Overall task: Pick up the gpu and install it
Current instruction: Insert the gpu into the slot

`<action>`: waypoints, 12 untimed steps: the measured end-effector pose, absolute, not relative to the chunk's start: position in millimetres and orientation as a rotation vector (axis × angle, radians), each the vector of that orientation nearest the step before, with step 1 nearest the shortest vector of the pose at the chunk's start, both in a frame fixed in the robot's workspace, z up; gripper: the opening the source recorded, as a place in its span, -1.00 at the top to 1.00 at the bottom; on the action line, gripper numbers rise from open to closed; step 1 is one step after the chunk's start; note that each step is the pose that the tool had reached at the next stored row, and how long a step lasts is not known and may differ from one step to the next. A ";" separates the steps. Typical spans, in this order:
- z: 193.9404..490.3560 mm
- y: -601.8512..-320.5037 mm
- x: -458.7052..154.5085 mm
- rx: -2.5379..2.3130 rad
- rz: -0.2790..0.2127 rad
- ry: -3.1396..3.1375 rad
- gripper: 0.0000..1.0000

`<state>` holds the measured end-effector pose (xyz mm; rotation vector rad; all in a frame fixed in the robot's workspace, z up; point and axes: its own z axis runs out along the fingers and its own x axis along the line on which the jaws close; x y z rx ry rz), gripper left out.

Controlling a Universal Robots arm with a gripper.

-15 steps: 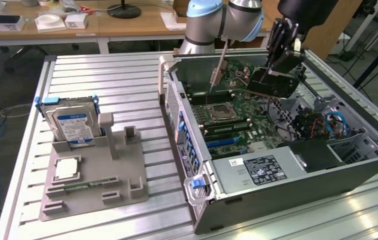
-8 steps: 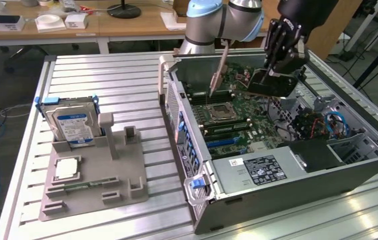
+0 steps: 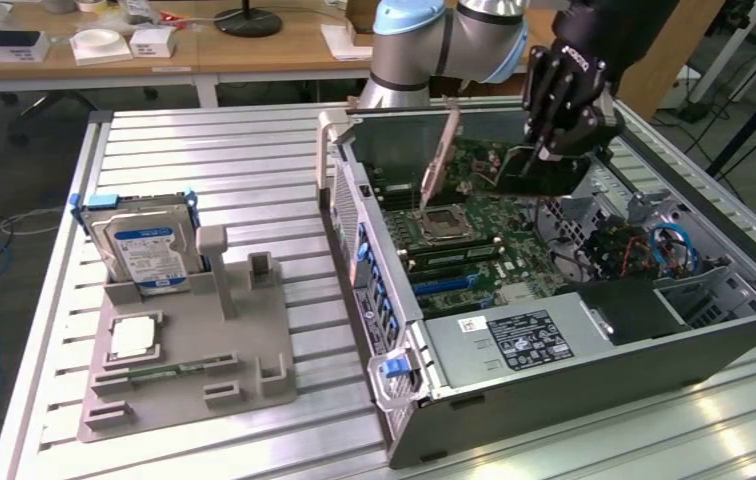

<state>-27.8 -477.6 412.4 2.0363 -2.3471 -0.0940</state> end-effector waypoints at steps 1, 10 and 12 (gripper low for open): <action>411.5 -477.6 -27.8 2.055 -0.094 -2.330 0.47; 403.7 -477.6 -27.8 2.223 -0.077 -2.178 0.47; 403.7 -477.6 -27.8 2.226 -0.076 -2.175 0.47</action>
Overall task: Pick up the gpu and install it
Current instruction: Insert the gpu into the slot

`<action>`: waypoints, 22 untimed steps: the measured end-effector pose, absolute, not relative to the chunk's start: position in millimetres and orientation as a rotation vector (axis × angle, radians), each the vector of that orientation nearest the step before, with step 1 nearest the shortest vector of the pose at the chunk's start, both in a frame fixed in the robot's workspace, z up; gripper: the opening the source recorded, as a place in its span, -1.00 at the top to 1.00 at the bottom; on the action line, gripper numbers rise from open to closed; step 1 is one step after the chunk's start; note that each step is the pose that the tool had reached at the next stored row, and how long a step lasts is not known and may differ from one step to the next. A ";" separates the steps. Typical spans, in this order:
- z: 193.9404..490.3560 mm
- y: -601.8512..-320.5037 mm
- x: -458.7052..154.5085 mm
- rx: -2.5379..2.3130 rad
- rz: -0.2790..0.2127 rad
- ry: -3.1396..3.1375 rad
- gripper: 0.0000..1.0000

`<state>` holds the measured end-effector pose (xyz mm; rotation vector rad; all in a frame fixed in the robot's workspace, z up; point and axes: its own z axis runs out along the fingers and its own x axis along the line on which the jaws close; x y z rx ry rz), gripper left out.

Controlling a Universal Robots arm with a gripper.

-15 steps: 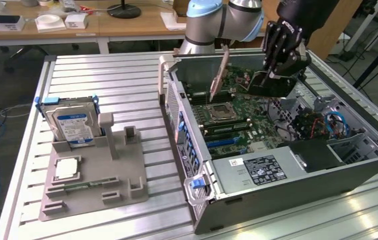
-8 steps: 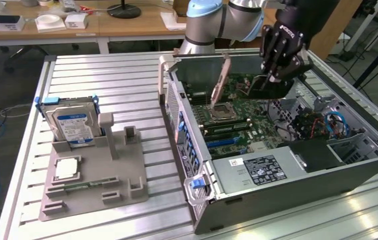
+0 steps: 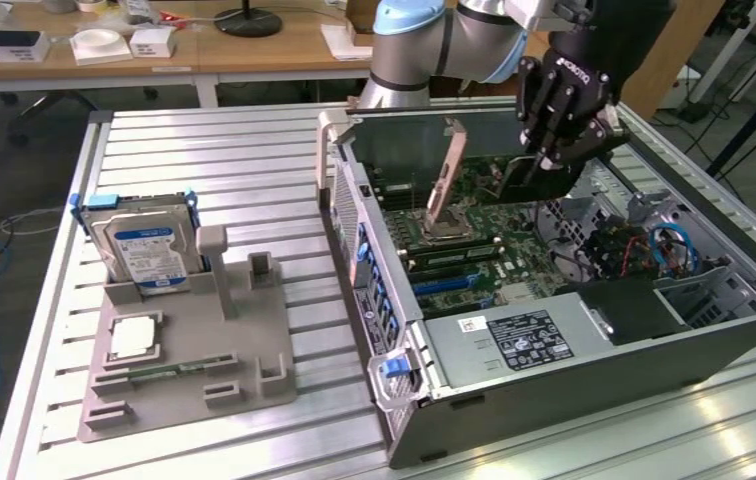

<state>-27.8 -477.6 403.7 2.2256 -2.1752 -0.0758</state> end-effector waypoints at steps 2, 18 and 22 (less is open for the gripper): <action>402.1 -476.6 -27.8 2.226 -0.070 -2.177 0.47; 378.3 -464.8 -29.5 2.170 -0.063 -2.237 0.47; 370.9 -464.2 -29.6 2.169 -0.062 -2.237 0.47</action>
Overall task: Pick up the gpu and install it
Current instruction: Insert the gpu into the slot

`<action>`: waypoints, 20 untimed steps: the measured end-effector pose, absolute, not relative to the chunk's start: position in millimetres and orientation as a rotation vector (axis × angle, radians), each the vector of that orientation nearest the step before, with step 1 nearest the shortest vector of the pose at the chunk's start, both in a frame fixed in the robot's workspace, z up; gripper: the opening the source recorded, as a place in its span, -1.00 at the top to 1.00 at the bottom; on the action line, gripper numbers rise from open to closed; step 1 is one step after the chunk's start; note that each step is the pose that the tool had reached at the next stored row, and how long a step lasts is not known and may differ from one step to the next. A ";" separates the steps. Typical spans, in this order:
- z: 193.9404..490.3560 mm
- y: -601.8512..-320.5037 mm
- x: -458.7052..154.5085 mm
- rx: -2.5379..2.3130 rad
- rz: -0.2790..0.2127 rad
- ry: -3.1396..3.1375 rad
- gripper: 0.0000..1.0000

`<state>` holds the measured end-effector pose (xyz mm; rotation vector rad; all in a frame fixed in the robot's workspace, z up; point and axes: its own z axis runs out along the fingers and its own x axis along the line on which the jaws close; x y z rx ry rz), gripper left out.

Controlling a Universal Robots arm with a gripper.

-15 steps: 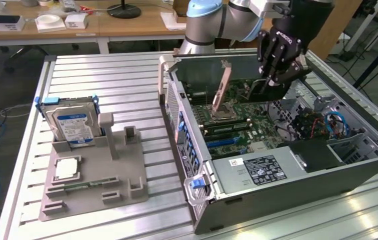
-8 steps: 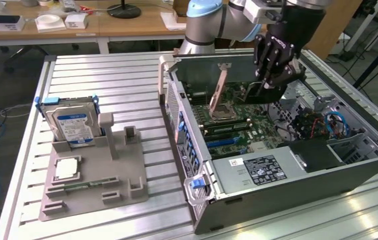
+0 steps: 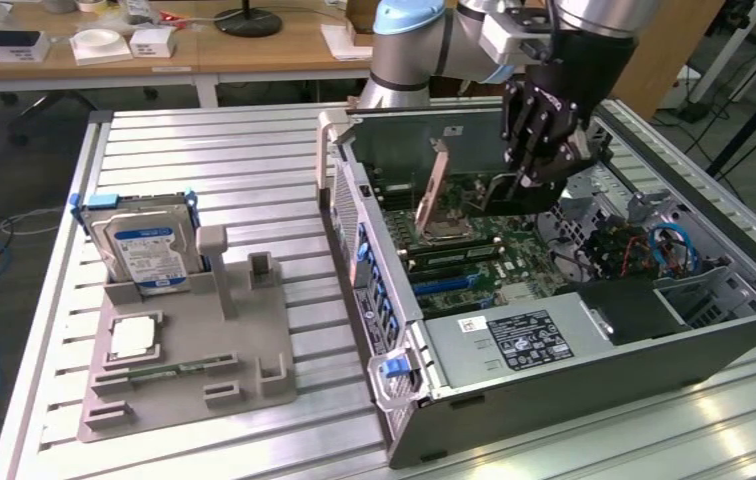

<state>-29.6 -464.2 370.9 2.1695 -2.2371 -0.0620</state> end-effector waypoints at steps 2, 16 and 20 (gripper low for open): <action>367.5 -464.0 -29.8 2.169 -0.062 -2.237 0.47; 347.6 -463.5 -32.8 2.189 -0.015 -2.257 0.47; 340.6 -463.3 -38.9 2.194 -0.005 -2.262 0.47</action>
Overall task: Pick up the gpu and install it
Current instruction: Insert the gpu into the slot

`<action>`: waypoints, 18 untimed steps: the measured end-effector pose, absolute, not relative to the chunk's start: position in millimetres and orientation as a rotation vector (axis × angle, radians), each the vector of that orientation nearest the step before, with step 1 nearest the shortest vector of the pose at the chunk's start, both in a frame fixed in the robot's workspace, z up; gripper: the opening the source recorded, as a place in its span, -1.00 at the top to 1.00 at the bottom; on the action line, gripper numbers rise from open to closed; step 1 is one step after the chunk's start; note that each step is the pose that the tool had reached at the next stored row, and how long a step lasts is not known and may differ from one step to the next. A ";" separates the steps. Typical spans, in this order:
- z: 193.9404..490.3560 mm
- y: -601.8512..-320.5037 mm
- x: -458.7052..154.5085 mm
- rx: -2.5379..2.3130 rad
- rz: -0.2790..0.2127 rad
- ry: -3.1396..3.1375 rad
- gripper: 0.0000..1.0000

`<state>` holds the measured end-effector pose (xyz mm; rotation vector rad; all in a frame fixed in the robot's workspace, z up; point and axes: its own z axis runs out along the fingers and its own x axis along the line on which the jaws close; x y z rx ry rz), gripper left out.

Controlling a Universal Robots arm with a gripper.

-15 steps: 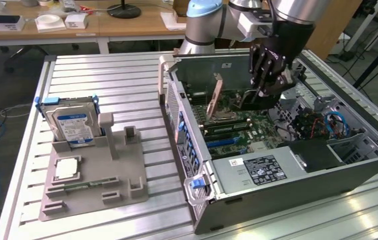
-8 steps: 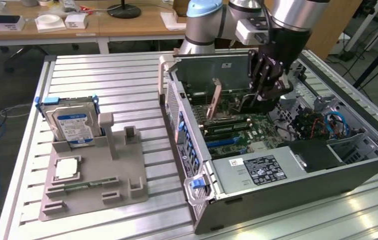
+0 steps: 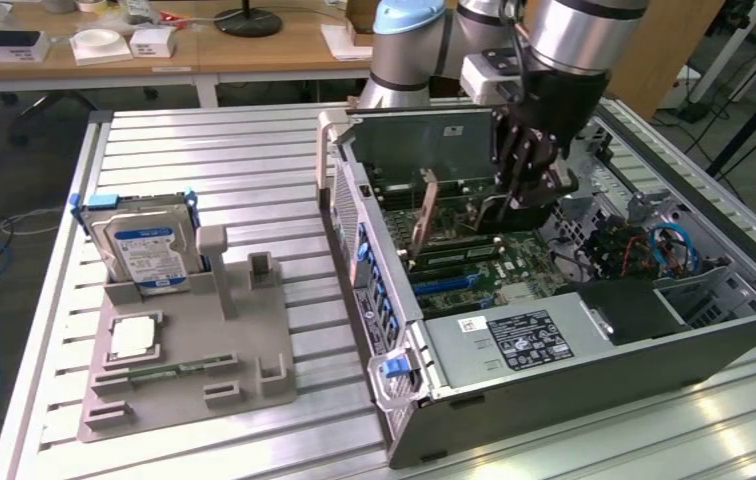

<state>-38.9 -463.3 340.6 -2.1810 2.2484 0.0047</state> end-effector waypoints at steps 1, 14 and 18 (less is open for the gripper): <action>338.8 -463.1 -40.6 -2.180 0.002 2.247 0.47; 316.0 -460.9 -52.5 -2.173 -0.014 2.240 0.47; 308.9 -460.2 -52.5 -2.173 -0.014 2.240 0.47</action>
